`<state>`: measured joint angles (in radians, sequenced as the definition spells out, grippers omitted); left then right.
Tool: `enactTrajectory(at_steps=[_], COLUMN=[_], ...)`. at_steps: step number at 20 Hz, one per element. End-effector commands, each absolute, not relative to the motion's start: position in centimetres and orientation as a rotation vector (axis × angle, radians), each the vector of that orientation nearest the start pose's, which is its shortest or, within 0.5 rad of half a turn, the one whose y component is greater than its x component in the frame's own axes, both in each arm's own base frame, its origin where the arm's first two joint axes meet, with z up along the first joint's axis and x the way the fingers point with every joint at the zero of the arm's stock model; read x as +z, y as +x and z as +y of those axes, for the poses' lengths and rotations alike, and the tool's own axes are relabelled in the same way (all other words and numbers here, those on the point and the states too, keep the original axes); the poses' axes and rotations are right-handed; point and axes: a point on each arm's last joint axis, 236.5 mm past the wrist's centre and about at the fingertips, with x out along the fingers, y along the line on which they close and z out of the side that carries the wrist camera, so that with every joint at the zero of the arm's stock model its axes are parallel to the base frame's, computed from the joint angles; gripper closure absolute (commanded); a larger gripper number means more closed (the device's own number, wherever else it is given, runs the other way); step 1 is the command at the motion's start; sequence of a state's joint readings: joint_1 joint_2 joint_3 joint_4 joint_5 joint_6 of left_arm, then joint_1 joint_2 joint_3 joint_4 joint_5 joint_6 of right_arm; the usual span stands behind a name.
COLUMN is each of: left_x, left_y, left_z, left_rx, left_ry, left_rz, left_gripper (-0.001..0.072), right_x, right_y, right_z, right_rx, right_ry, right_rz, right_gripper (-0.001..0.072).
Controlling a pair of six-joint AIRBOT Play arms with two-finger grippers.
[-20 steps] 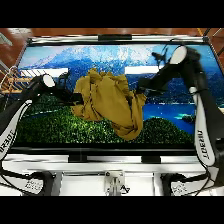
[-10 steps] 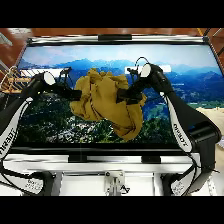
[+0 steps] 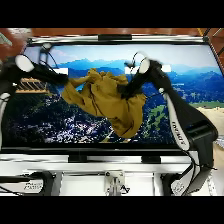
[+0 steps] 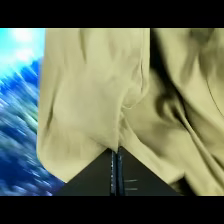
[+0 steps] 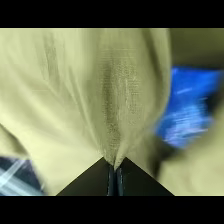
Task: Fold the shirts.
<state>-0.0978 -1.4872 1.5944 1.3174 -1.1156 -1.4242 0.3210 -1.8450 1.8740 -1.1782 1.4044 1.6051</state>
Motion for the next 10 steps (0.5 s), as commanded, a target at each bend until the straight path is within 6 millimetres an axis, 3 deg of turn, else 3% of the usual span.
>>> enactTrajectory(at_steps=[1, 3, 5, 6, 8, 10], left_x=[20.6, 29.6, 38.2, 41.5, 45.0, 45.0], left_y=[49.3, 48.3, 45.7, 44.0, 40.9, 39.2], left_z=[-7.5, -7.2, -6.9, -6.8, -6.7, -6.4], left_rx=[-0.263, -0.256, -0.251, -0.250, -0.248, -0.239], left_ry=[-0.014, -0.003, 0.008, 0.012, -0.002, 0.015], left_rz=[0.748, 0.537, 0.334, 0.255, 0.179, 0.201], left_gripper=[0.0662, 0.0662, 0.0662, 0.0662, 0.0662, 0.0661], right_x=[12.1, 23.0, 32.5, 35.8, 39.4, 40.2], right_y=[49.6, 51.0, 49.3, 47.8, 44.4, 41.8], right_z=[18.7, 16.7, 15.4, 15.0, 15.1, 15.0], right_rx=[0.466, 0.458, 0.438, 0.438, 0.468, 0.486], right_ry=[0.034, 0.042, 0.050, 0.051, 0.061, 0.047], right_rz=[1.092, 0.754, 0.491, 0.410, 0.345, 0.361], right_gripper=[0.0656, 0.0657, 0.0657, 0.0657, 0.0657, 0.0656])
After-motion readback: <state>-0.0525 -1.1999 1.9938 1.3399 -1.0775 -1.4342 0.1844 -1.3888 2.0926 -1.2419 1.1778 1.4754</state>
